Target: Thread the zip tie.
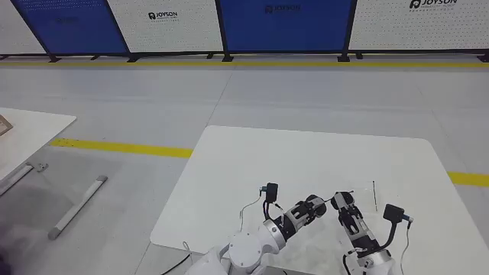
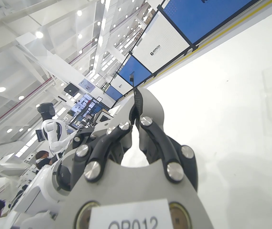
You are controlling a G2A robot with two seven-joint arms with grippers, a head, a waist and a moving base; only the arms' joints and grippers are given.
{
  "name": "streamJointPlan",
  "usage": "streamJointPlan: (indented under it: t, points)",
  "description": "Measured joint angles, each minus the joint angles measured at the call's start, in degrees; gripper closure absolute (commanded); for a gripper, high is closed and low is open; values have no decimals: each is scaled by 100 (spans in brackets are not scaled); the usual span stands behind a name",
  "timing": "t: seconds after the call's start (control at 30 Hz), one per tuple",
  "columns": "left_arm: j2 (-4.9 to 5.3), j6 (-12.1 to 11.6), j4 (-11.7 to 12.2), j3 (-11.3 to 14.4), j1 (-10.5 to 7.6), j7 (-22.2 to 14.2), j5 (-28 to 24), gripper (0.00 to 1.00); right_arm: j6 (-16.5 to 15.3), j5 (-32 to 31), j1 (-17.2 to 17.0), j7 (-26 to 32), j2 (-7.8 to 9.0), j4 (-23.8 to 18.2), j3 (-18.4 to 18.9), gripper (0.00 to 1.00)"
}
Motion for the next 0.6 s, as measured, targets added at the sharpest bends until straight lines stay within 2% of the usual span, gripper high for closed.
streamJointPlan:
  t: [0.1,0.2,0.33,0.43,0.5,0.6]
  points:
    - [-1,-61,-9,-21,11,19,-42,44,16,-5,-4,9,-3,-6,9,100]
    - [3,-78,-15,-37,26,15,-45,50,41,-19,-7,3,-8,-13,15,100]
    - [8,-99,-28,-55,46,14,-35,64,117,-75,1,-49,-17,-15,13,100]
    - [15,-114,-45,-83,63,15,-24,70,153,-105,6,-82,-25,-13,5,100]
    - [21,-111,-55,-98,73,28,24,85,180,-120,13,-102,-31,-3,4,100]
    - [24,-121,-68,-107,91,29,21,98,220,-132,25,-112,-38,11,3,100]
